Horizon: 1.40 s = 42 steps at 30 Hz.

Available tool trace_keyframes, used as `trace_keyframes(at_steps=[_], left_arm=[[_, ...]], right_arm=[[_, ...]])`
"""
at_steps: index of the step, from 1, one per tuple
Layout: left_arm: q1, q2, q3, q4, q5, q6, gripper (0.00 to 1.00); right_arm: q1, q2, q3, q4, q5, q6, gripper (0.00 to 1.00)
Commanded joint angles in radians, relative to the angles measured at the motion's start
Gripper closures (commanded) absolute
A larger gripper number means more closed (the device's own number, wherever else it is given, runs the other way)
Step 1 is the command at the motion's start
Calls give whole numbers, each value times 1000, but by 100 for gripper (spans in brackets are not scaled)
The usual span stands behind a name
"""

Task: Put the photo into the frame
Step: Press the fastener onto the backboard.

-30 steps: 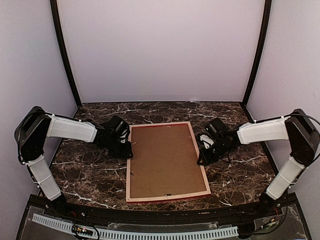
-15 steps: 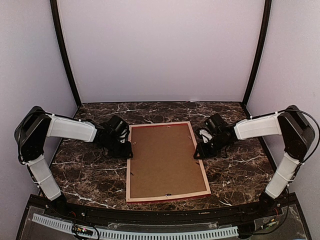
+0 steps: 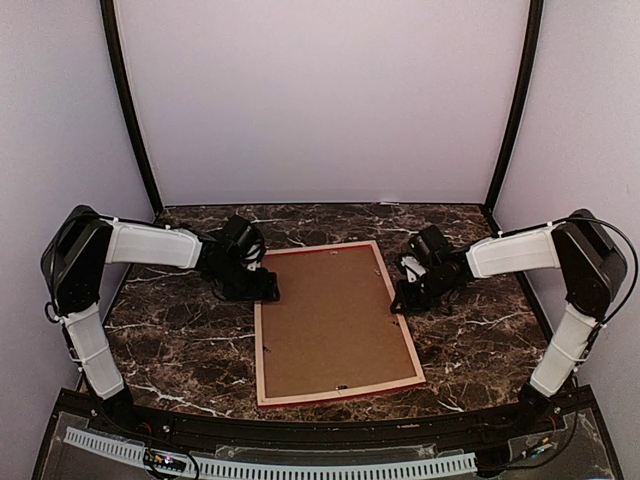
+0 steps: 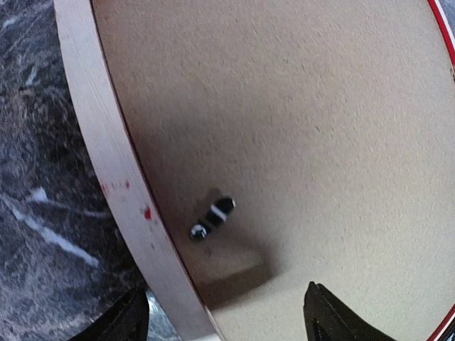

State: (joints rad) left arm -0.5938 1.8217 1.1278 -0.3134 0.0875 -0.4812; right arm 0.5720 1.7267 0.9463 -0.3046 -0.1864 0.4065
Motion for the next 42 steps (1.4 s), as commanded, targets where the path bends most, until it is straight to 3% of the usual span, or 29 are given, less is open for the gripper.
trace_keyframes(at_steps=[1, 11, 23, 42], left_arm=[[39, 61, 84, -48, 2, 58, 22], [73, 155, 158, -42, -27, 75, 28], [72, 169, 130, -55, -25, 72, 53], [77, 168, 36, 13, 17, 32, 67]], right_arm=[[-2, 19, -9, 24, 13, 3, 86], [-1, 16, -17, 22, 8, 3, 86], [-1, 12, -27, 26, 9, 3, 87], [-2, 1, -33, 19, 13, -1, 88]])
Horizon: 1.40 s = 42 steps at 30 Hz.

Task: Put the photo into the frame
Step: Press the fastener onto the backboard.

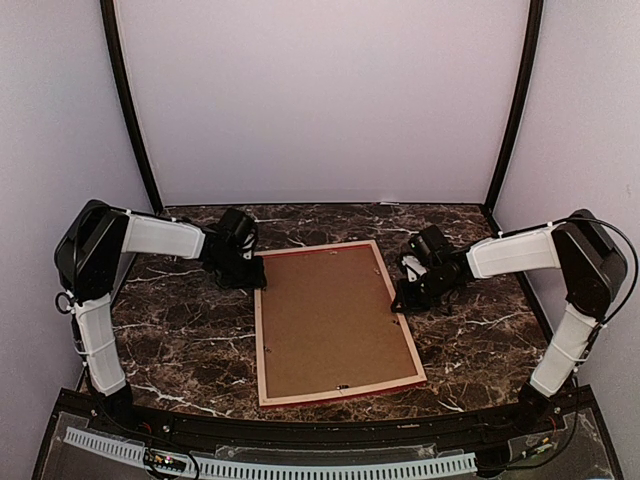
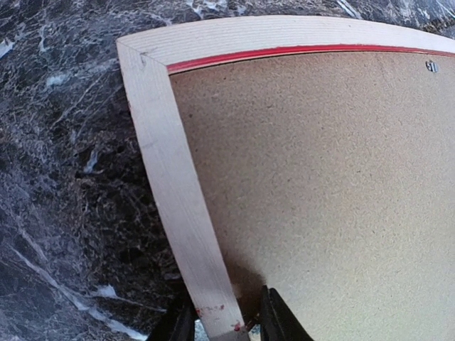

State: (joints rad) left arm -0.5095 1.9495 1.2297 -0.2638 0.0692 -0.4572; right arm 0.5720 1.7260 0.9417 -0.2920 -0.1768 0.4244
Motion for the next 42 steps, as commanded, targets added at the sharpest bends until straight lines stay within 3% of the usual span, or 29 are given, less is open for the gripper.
trace_keyframes(at_steps=[1, 18, 20, 25, 32, 37, 42], left_arm=[[-3, 39, -70, -32, 49, 2, 67], [13, -28, -100, -20, 148, 0, 73], [22, -37, -97, -12, 166, -6, 68], [31, -62, -72, -6, 185, -18, 46], [25, -104, -123, 14, 231, -37, 33], [-14, -143, -175, -21, 169, -37, 34], [-62, -170, -220, -45, 106, -49, 44]], right_arm=[[-2, 2, -29, 6, 5, -19, 88], [-1, 11, -26, 7, 6, -14, 89], [-1, 12, -24, 7, 4, -13, 89], [-1, 11, -24, 6, 4, -11, 89], [-1, 8, -23, 6, 4, -7, 89], [-2, 4, -24, 12, 1, 6, 86], [-2, 5, -23, 25, -10, 23, 76]])
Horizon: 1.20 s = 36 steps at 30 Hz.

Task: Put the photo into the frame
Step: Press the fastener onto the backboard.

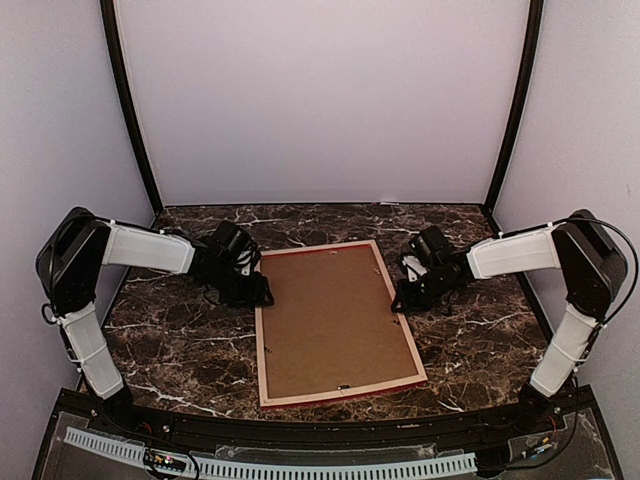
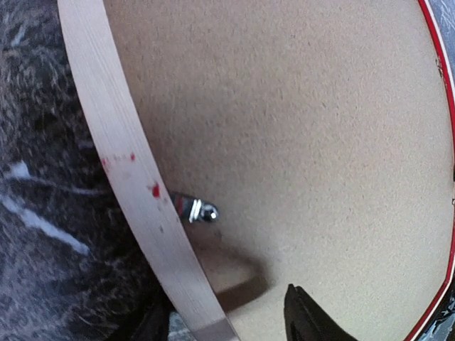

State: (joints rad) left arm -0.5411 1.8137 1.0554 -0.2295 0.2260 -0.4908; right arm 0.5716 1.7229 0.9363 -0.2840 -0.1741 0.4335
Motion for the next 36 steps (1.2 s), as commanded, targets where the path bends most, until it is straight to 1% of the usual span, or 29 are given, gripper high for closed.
trace_keyframes(at_steps=[1, 3, 4, 7, 9, 14, 20, 28, 36], left_arm=[[-39, -36, -50, -80, -58, -22, 46], [-47, -39, -70, -74, -64, -32, 54], [-49, -39, -74, -66, -64, -35, 56], [-56, -39, -94, -49, -65, -47, 64], [-60, -36, -101, -41, -67, -50, 69], [-66, -33, -102, -40, -76, -47, 74], [-68, -33, -92, -56, -92, -33, 77], [-69, -30, -66, -75, -102, -23, 77], [-69, -16, -45, -86, -103, -17, 77]], right_arm=[[-1, 10, -15, 19, -14, 16, 73], [-2, 9, -8, 21, -17, 19, 66], [-3, 10, -4, 23, -16, 21, 62], [-6, 12, 10, 31, -17, 32, 56], [-9, 13, 19, 40, -18, 40, 53], [-27, 22, 50, 72, 0, 67, 47], [-56, 76, 115, 111, 29, 84, 45], [-59, 167, 227, 70, 62, 32, 44], [-60, 215, 265, 47, 73, -34, 49]])
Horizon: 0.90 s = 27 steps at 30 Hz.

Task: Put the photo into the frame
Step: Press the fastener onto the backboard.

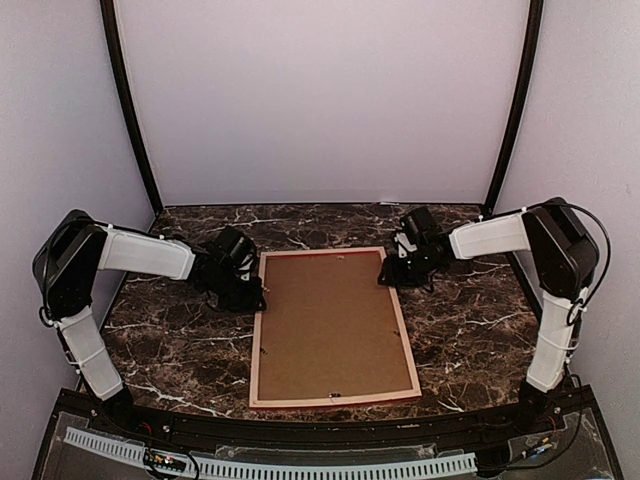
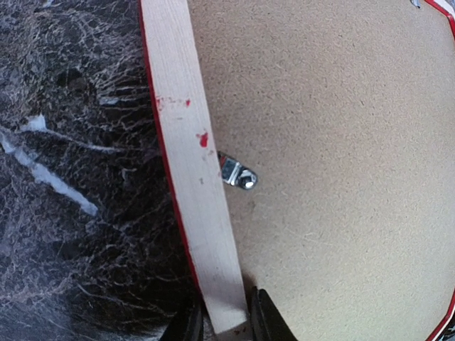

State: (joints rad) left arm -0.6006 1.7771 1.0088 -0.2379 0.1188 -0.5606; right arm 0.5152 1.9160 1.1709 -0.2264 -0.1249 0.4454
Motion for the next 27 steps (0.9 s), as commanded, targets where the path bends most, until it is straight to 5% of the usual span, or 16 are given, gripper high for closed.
trace_keyframes(at_steps=[1, 27], left_arm=[[-10, 21, 2, -78, 3, 53, 77], [-10, 19, 8, -89, 1, 56, 77]], right_arm=[[-4, 25, 32, -13, 26, -51, 50], [-41, 67, 56, -51, -11, -231, 73]])
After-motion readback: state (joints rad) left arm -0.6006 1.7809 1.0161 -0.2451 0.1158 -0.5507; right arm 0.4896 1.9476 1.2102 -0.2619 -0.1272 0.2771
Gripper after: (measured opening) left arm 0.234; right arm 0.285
